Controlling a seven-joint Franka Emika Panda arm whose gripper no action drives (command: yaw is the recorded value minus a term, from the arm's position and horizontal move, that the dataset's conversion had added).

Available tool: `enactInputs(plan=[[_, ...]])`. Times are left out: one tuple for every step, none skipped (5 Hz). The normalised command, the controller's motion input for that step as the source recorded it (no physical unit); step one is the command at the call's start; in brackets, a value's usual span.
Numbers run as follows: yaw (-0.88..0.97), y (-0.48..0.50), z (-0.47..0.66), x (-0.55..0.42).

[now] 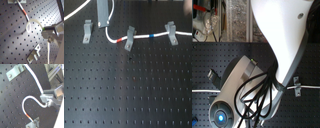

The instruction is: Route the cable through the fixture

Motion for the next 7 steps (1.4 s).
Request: enactInputs(plan=[[0.00, 0.019, 0.00, -0.004], [0.00, 0.026, 0.12, 0.129], [0.05, -0.004, 0.44, 0.010], [0.43, -0.068, 0.41, -0.152], [0.64, -0.091, 0.36, -0.329], [0.56, -0.037, 0.16, -0.432], [0.30, 0.106, 0.32, -0.582]])
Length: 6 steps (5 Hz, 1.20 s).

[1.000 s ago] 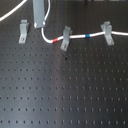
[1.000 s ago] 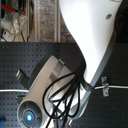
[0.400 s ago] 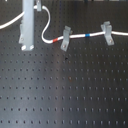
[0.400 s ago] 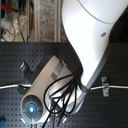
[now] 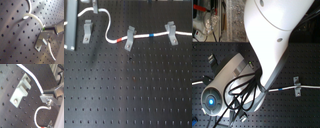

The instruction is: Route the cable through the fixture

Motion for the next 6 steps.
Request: enactInputs(plan=[[0.22, 0.257, 0.34, -0.532], [0.18, 0.350, 0.19, -0.374], [0.04, 0.384, 0.12, -0.185], [0.00, 0.314, 0.14, -0.263], [0.00, 0.149, 0.16, -0.326], [0.02, 0.251, 0.29, -0.328]])
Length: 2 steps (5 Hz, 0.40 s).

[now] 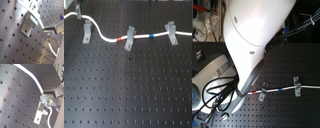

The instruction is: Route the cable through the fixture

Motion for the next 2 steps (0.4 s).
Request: enactInputs(plan=[[0.03, 0.349, 0.18, -0.160], [0.02, 0.376, 0.17, -0.101]])
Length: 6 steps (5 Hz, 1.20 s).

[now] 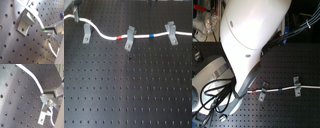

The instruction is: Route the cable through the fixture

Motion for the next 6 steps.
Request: enactInputs(plan=[[0.06, 0.170, 0.22, -0.137], [0.07, 0.150, 0.32, -0.109], [0.05, 0.145, 0.13, -0.087], [0.00, 0.043, 0.23, -0.119], [0.03, -0.043, 0.10, -0.036], [-0.05, -0.013, 0.00, -0.029]])
